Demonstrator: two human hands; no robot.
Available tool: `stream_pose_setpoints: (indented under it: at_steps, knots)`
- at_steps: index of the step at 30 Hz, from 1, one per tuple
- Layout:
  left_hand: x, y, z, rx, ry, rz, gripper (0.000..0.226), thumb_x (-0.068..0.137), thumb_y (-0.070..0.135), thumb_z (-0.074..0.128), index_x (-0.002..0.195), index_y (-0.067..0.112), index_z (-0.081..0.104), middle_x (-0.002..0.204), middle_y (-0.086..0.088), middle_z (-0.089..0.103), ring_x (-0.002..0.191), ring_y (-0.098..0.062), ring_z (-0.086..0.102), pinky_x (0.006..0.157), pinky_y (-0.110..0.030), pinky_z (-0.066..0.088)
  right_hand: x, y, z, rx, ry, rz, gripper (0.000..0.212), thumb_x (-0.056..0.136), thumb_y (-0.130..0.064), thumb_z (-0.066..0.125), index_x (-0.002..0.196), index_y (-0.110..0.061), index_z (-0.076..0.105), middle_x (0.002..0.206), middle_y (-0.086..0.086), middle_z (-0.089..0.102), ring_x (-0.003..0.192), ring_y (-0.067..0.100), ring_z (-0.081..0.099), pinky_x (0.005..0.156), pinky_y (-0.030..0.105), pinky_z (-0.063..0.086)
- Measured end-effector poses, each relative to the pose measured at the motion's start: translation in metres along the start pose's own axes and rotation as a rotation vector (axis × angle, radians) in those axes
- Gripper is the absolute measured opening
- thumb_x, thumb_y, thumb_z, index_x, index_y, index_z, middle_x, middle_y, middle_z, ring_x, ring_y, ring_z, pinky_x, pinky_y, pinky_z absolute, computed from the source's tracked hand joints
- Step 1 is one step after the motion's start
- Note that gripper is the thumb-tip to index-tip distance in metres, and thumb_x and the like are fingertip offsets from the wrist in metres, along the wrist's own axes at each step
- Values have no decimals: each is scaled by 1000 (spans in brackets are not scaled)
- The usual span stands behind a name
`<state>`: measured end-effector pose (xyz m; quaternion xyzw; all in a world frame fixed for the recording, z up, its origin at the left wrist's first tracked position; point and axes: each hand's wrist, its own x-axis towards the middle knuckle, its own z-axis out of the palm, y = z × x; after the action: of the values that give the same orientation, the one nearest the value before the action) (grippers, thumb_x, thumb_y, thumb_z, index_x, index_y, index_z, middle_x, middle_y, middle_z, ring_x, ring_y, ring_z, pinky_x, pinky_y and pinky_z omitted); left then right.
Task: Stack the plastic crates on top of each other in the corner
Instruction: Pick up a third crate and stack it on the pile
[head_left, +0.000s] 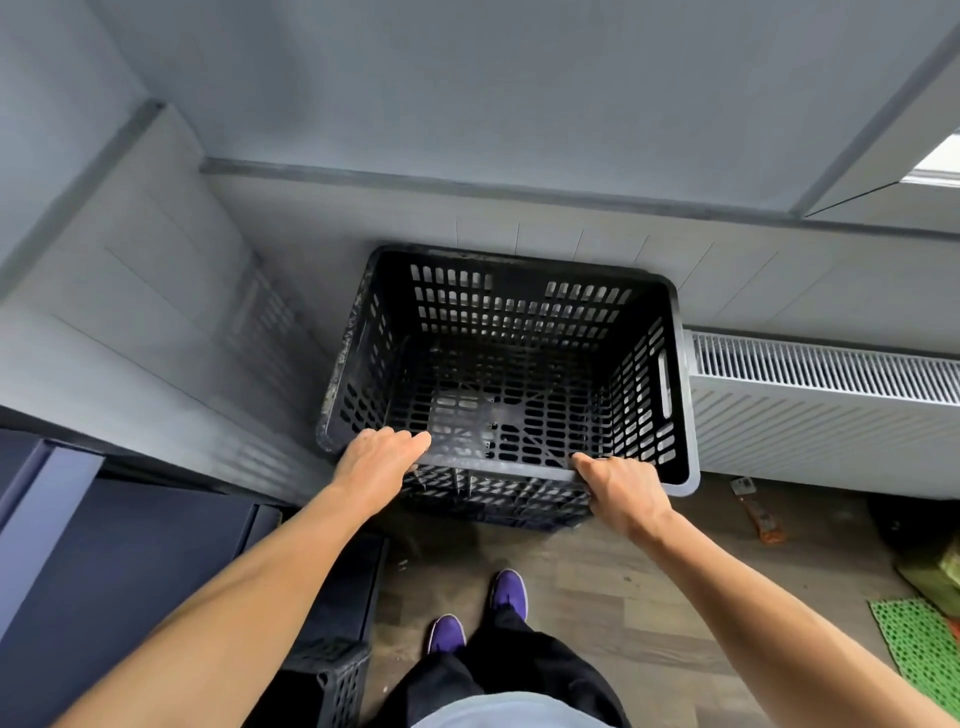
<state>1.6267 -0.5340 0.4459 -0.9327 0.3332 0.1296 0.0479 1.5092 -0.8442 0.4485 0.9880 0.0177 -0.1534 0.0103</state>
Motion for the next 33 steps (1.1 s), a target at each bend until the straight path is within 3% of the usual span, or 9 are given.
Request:
stream_pose_setpoints:
  at_steps: [6, 10, 13, 16, 20, 23, 26, 30, 33]
  knots:
    - [2, 1, 1, -68, 1, -23, 37, 85, -7, 53, 109, 21, 56, 85, 5, 61, 86, -22, 55, 78, -32, 34, -3, -1, 1, 16, -14, 44, 20, 88, -24, 55, 108, -22, 49, 90, 4, 70, 82, 30, 67, 57, 34, 41]
    - [-4, 5, 7, -35, 7, -68, 40, 87, -4, 55, 117, 22, 55, 89, 3, 63, 94, -24, 56, 109, -45, 31, -9, 0, 0, 49, -44, 47, 18, 90, -30, 52, 106, -22, 49, 91, 5, 68, 83, 31, 66, 59, 34, 43]
    - [-4, 10, 9, -16, 26, -77, 45, 83, -7, 56, 117, 22, 54, 83, 4, 58, 95, -24, 55, 117, -51, 21, -14, 1, -4, 32, -47, 67, 22, 88, -28, 54, 109, -20, 50, 94, 4, 68, 85, 31, 66, 58, 35, 42]
    - [1, 14, 12, -47, 10, -17, 36, 87, 1, 59, 117, 20, 54, 84, 4, 60, 88, -22, 56, 96, -40, 39, -18, 3, -6, 41, -59, 86, 20, 91, -28, 52, 109, -18, 51, 95, 6, 69, 87, 32, 66, 60, 35, 41]
    - [7, 23, 7, -60, 16, 63, 23, 94, 19, 60, 117, 22, 54, 87, 4, 64, 78, -22, 60, 61, -33, 39, -21, 9, -6, 37, -60, 101, 18, 94, -32, 52, 107, -19, 51, 91, 6, 69, 82, 32, 66, 59, 35, 44]
    - [14, 26, 4, -95, -26, 83, 31, 95, 46, 56, 120, 28, 57, 93, 5, 70, 83, -22, 65, 62, -31, 42, -22, 16, -5, 54, -76, 93, 14, 92, -29, 55, 101, -19, 52, 87, 4, 67, 79, 30, 66, 60, 37, 50]
    - [22, 24, 3, -127, -53, 76, 42, 89, 68, 48, 103, 33, 64, 87, 8, 71, 82, -20, 67, 67, -31, 46, -19, 23, -4, 67, -83, 60, 12, 92, -27, 54, 102, -19, 53, 86, 4, 67, 81, 30, 66, 63, 37, 49]
    - [28, 26, 2, -62, 49, 89, 40, 91, 66, 45, 99, 33, 66, 73, 7, 68, 71, -19, 66, 58, -28, 44, -15, 29, -8, 47, -83, 41, 20, 90, -25, 58, 109, -20, 55, 89, 5, 68, 85, 31, 66, 63, 32, 40]
    - [29, 26, 0, -7, 160, 105, 37, 94, 59, 47, 105, 29, 66, 72, 4, 70, 68, -21, 67, 53, -26, 33, -13, 29, -12, 31, -36, 55, 20, 88, -25, 61, 106, -20, 55, 86, 6, 69, 81, 32, 67, 66, 36, 49]
